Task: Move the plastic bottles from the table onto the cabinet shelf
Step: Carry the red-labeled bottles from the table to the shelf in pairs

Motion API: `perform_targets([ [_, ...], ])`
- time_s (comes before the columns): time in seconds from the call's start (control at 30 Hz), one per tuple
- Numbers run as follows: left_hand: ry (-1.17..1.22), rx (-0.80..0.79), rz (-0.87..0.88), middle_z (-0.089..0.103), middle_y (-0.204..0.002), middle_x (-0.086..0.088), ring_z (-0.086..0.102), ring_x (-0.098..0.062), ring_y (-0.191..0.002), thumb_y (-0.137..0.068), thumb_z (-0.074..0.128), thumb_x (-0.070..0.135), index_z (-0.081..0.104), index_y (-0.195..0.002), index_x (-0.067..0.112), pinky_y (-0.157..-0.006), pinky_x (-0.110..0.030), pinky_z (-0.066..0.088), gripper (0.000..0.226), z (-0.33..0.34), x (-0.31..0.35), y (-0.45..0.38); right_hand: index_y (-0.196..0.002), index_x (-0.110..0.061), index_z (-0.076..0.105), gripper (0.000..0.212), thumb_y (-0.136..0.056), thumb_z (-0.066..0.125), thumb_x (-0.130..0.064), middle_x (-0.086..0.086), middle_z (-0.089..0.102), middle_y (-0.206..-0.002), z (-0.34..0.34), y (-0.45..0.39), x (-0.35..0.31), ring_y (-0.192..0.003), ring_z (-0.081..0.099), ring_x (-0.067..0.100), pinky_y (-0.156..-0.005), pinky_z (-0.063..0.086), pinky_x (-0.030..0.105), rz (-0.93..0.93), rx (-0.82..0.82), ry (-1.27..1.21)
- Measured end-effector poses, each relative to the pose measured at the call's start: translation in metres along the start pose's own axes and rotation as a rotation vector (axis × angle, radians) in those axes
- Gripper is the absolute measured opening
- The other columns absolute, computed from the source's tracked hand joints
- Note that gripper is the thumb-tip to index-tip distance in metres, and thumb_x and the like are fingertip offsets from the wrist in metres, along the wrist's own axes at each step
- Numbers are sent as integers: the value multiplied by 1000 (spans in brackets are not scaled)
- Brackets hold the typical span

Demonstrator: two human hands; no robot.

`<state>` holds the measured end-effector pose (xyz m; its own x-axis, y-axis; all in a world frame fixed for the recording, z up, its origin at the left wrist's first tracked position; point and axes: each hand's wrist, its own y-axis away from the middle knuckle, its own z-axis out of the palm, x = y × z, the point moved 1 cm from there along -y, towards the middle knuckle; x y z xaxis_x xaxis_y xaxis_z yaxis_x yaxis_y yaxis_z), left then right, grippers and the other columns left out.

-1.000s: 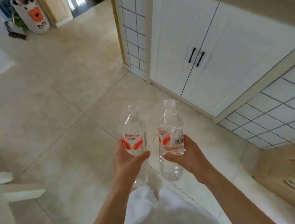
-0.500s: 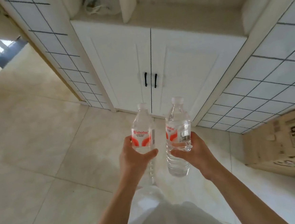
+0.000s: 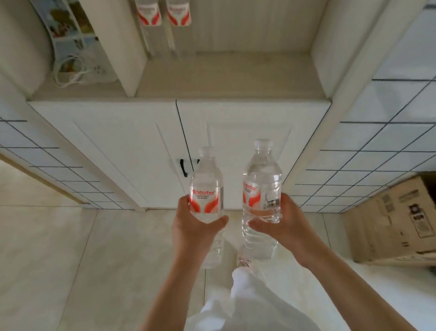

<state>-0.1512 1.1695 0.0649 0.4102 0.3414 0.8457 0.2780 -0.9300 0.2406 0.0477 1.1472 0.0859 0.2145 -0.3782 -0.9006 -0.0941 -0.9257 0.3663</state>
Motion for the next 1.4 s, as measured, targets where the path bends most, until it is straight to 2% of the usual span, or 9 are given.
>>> perform_targets([
  [0.2,58,66,70,62,-89,20,59,3,-83,-52,91,27,51,-104,33,-64,-18,46,66,25,66,-71,-116,-20,57,64,-59,87,-28,-3,72,-103,-32,-90,-48,-91,70,13,-82,57,36,-76,22,72],
  [0.37,117,139,156,62,-88,21,60,6,-83,-53,91,24,50,-104,32,-66,-15,47,65,41,131,-132,-118,-20,53,70,-57,88,-26,-5,71,-105,-55,-161,-108,-94,69,11,-74,53,25,-184,31,53],
  [0.53,162,224,262,59,-84,19,58,7,-78,-54,90,26,49,-101,28,-56,-4,42,62,46,183,-180,-119,-16,54,69,-58,87,-20,-3,72,-103,-60,-219,-165,-91,70,8,-76,59,30,-329,80,31],
  [0.67,224,276,292,63,-88,14,63,-2,-81,-53,90,27,51,-104,24,-68,-21,52,64,49,204,-215,-113,-20,50,68,-57,88,-24,-7,69,-101,-53,-253,-189,-89,68,7,-80,57,37,-377,225,35],
  [0.83,264,318,327,61,-83,20,59,13,-76,-51,89,28,47,-100,33,-58,-3,44,65,51,210,-243,-119,-15,47,75,-57,89,-22,-3,67,-105,-43,-276,-195,-93,67,11,-81,57,36,-436,274,37],
  [0.9,261,301,333,63,-87,18,61,7,-78,-52,89,27,48,-102,33,-61,-7,46,65,53,210,-253,-121,-16,45,78,-57,89,-18,-1,67,-107,-39,-282,-192,-95,67,14,-83,57,39,-449,273,23],
  [1.07,238,292,338,64,-96,14,63,-16,-92,-56,87,27,44,-104,42,-80,-38,56,67,58,206,-274,-123,-20,44,80,-58,89,-23,-1,66,-110,-33,-300,-187,-98,67,19,-84,55,49,-447,267,75],
  [1.23,259,263,353,63,-103,16,63,-15,-97,-58,88,28,42,-112,46,-82,-40,57,73,59,203,-285,-118,-31,41,78,-56,88,-31,-8,66,-107,-30,-311,-182,-96,67,12,-83,56,46,-470,242,95],
  [1.4,240,208,395,60,-112,9,61,-20,-105,-61,87,30,39,-120,41,-85,-43,56,76,59,196,-287,-125,-25,48,84,-51,87,-34,-9,71,-109,-43,-322,-177,-103,68,11,-90,56,35,-451,54,36],
])
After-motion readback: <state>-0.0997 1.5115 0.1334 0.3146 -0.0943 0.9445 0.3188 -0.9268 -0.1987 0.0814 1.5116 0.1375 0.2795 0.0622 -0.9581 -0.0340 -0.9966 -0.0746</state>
